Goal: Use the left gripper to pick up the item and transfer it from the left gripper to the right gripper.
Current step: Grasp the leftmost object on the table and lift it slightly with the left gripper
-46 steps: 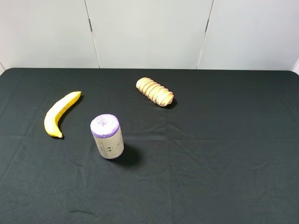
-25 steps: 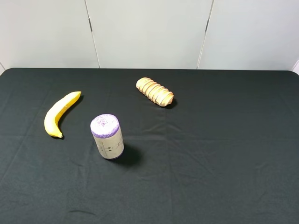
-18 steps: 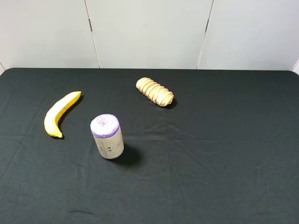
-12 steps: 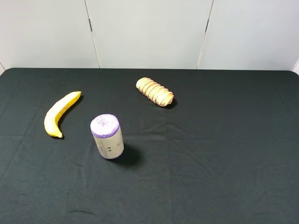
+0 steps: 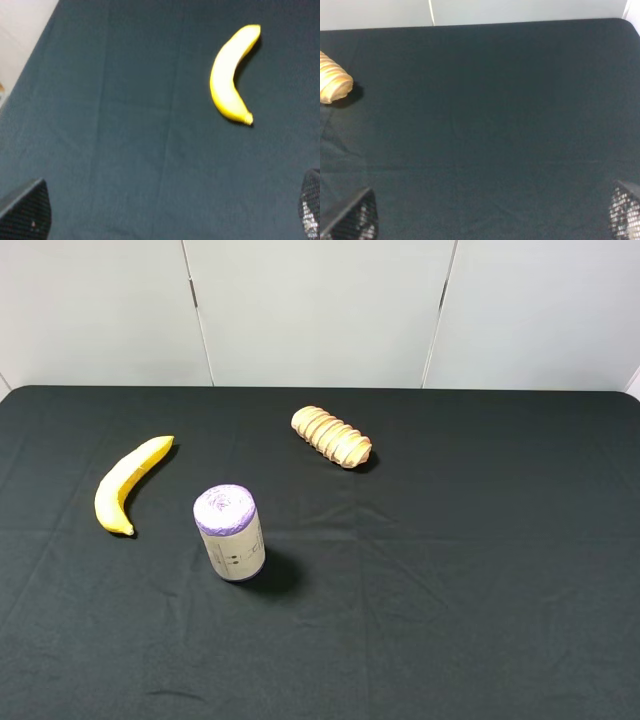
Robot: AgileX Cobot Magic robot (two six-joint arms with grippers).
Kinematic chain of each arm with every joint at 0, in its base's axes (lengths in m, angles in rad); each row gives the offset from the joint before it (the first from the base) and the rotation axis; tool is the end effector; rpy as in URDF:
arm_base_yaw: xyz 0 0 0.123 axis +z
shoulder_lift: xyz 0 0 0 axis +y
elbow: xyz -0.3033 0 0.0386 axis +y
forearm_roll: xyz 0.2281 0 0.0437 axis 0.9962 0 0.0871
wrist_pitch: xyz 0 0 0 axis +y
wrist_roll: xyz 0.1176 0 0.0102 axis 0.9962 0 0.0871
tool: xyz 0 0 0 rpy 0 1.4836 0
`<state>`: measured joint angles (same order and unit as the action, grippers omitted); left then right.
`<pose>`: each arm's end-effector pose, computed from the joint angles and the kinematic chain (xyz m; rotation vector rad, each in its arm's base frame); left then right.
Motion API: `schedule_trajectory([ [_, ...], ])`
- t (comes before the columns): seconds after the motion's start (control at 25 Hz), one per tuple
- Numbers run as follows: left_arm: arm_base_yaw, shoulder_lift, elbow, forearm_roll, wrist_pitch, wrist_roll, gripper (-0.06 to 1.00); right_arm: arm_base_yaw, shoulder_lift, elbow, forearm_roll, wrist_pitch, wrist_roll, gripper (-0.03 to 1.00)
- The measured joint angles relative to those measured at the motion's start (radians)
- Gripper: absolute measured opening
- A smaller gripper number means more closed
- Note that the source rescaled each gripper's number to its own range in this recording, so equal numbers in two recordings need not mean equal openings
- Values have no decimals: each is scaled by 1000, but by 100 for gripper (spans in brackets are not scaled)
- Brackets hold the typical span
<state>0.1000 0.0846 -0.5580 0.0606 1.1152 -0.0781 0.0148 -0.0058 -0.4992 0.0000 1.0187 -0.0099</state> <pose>-0.0162 0.0048 0.2679 -0.1928 2.1162 0.0866 -0.0176 -0.0003 0.2595 -0.0247 1.9971 0.0032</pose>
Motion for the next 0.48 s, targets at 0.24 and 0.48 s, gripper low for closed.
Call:
schedule_trajectory([
  [0.24, 0, 240, -107, 0, 26, 0, 100, 0, 0, 0, 0, 0, 0, 100],
  [0.48, 0, 506, -210, 0, 25, 1, 100, 0, 0, 0, 0, 0, 0, 100],
])
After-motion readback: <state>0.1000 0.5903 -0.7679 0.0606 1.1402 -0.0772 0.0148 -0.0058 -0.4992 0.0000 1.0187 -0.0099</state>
